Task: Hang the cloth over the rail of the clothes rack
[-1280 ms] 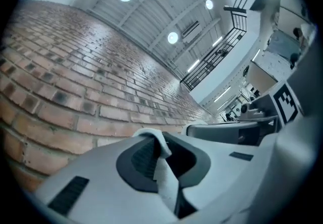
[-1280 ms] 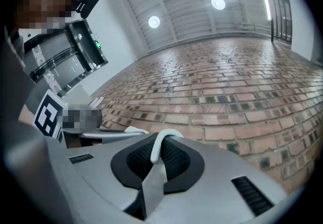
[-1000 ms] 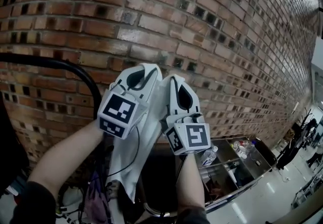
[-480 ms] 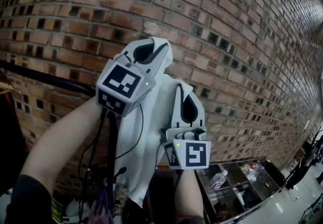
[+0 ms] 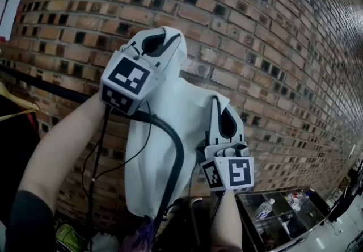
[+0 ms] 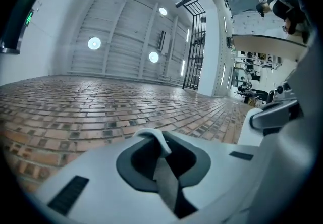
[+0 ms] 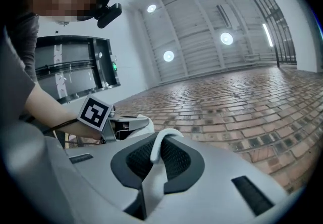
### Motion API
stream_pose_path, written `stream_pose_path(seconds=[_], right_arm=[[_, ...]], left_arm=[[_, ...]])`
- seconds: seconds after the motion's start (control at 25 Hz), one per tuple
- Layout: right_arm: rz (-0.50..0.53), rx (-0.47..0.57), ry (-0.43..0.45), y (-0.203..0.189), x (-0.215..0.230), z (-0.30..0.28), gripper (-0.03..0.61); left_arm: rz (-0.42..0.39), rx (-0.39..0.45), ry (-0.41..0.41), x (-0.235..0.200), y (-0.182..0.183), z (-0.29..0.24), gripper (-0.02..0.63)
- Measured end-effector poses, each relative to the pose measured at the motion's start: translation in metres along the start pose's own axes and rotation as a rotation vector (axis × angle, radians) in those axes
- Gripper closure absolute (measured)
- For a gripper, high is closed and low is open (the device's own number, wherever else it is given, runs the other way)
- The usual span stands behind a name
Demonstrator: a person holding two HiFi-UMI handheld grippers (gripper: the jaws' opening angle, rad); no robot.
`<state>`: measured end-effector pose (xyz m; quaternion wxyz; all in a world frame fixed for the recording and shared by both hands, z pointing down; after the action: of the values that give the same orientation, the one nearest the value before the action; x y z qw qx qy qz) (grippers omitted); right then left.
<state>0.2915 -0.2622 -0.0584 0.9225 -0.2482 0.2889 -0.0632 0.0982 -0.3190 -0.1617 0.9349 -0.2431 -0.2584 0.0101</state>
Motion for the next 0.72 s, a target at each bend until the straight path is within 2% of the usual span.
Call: stream_pose_path(seconds=[0.16, 0.36, 0.48, 0.6, 0.72], right_arm=[[0.030, -0.017, 0.039, 0.008, -0.032, -0.025, 0.552], [0.127, -0.032, 0.056, 0.021, -0.072, -0.054, 0.552], [0.140, -0.062, 0.081, 0.026, -0.092, -0.069, 0.552], [0.148, -0.061, 0.102, 0.027, -0.111, -0.081, 0.552], [0.086, -0.030, 0.130, 0.029, -0.125, -0.094, 0.552]], left_arm=[[-0.036, -0.030, 0.013, -0.055, -0.011, 0.027, 0.580], [-0.051, -0.096, 0.013, -0.131, -0.029, 0.056, 0.580], [-0.044, -0.122, 0.013, -0.175, -0.034, 0.074, 0.580], [-0.069, -0.155, -0.047, -0.209, -0.035, 0.091, 0.580], [-0.077, -0.196, -0.116, -0.247, -0.041, 0.099, 0.580]])
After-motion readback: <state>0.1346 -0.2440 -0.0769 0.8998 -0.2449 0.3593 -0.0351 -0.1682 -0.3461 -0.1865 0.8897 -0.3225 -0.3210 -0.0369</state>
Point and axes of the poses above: the fingertips, and each gripper's own axes: z backward along the fingers, x to its right, y out of its top, the point moved 8 cm from there along z, backward along the fingers, and after that the axes turned 8 degrees about y, right-handed, at the moved point
